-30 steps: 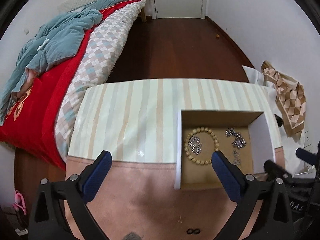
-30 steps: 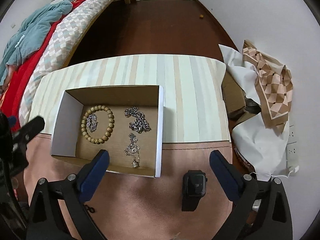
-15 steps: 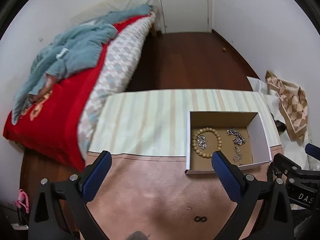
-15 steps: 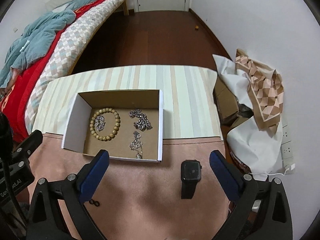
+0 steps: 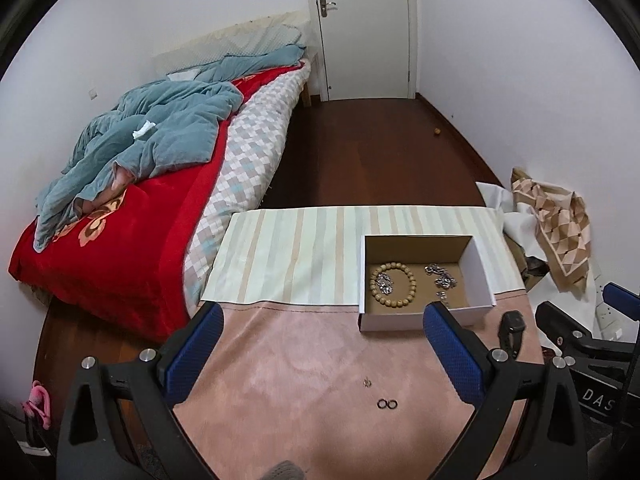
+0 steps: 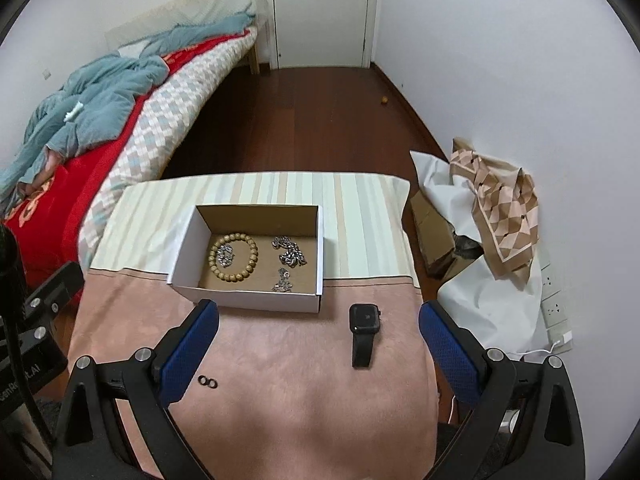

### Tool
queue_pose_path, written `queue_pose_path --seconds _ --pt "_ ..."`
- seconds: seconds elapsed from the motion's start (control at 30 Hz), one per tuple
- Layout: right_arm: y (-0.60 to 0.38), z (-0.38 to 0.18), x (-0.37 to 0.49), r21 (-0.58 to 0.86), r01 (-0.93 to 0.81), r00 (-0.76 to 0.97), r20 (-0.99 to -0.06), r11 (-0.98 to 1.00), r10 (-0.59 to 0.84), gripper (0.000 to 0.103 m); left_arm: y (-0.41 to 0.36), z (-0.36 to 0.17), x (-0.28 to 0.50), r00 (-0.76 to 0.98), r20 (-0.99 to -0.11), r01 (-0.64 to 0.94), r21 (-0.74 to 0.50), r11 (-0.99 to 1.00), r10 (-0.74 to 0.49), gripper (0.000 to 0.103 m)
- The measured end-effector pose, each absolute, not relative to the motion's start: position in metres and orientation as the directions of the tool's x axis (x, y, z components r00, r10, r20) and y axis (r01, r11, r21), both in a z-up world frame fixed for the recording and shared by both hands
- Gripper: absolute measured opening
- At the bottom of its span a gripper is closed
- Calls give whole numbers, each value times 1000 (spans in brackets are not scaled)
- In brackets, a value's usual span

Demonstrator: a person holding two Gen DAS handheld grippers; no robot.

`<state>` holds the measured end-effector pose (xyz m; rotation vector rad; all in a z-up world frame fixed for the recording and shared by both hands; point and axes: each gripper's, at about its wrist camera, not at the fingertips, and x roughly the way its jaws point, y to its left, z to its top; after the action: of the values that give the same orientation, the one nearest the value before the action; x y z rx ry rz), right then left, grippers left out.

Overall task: Organize jewelry
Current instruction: 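Withdraw both tools from the box, then grasp the small earring with the left tool while the right tool grasps the black smartwatch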

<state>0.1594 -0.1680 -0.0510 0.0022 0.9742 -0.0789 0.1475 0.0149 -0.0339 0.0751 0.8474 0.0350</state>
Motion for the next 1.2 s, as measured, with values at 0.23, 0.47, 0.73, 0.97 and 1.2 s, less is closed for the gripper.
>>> queue_pose_path --seconds 0.23,0.47,0.73,0.97,1.2 --pt "-164 -24 127 -17 59 606 -794 998 -50 101 17 -17 123 687 -724 1 74 997 53 102" --pt "-165 -20 111 22 46 614 -789 999 -11 101 20 -19 115 705 -705 -36 71 997 76 102" --pt "-221 -76 114 108 193 564 -826 975 -20 101 29 -88 128 617 -770 -132 101 986 161 102" --pt "-264 -156 127 147 291 454 -891 945 -2 101 38 -170 136 438 -880 -154 127 980 183 102" --pt "-265 -205 172 130 286 432 -902 949 -7 97 45 -207 138 357 -912 -168 150 974 202 102"
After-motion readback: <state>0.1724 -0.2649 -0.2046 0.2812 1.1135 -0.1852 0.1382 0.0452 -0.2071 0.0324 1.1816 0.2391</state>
